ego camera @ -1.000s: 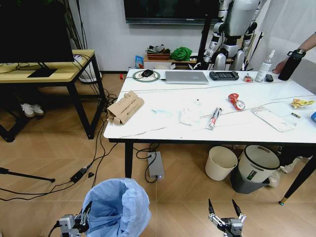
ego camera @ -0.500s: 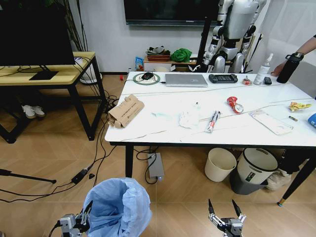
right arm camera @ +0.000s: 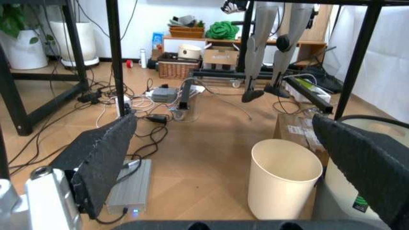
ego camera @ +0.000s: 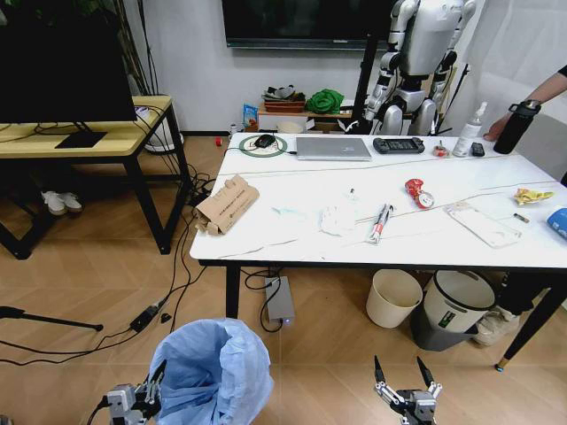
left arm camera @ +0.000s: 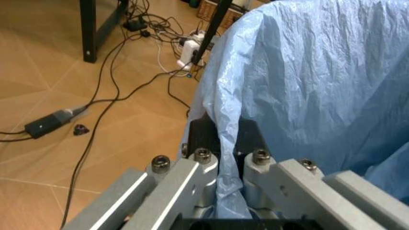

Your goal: Pick up the trash bin and place the trash from the table into it.

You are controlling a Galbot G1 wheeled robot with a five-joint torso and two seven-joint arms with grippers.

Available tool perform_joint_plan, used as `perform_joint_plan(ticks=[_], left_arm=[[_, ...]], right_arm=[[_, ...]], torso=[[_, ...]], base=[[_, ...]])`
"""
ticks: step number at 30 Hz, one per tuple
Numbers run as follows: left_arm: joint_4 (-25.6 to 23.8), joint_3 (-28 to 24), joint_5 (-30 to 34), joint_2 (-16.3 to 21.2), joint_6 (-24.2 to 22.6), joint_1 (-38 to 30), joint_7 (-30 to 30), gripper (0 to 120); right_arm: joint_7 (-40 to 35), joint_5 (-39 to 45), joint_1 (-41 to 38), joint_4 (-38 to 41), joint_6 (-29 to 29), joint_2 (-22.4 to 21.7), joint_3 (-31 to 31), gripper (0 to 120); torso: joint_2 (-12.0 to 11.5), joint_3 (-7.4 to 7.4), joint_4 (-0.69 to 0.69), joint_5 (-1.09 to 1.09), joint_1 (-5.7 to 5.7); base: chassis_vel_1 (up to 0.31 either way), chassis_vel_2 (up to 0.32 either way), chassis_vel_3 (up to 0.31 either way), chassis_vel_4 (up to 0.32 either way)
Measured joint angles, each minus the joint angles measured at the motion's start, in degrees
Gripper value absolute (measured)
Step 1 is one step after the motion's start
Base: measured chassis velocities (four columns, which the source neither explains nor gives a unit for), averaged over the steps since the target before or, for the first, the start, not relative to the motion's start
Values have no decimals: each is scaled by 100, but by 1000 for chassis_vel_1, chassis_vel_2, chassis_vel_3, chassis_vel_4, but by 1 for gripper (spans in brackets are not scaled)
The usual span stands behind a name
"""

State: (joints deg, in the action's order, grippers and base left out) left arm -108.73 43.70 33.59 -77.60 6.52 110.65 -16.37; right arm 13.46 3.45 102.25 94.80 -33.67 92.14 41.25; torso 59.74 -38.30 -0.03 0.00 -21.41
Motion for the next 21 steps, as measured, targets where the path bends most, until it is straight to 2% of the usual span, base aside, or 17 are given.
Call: perform_joint_plan(ticks=[21], left_arm=[[-69, -7, -52, -2, 1, 42, -34, 0]], right_arm=[[-2, -56, 91, 37, -59, 0, -50, 100]], torso=[[590, -328, 0, 0, -262]], base=[[0, 0, 0, 0]])
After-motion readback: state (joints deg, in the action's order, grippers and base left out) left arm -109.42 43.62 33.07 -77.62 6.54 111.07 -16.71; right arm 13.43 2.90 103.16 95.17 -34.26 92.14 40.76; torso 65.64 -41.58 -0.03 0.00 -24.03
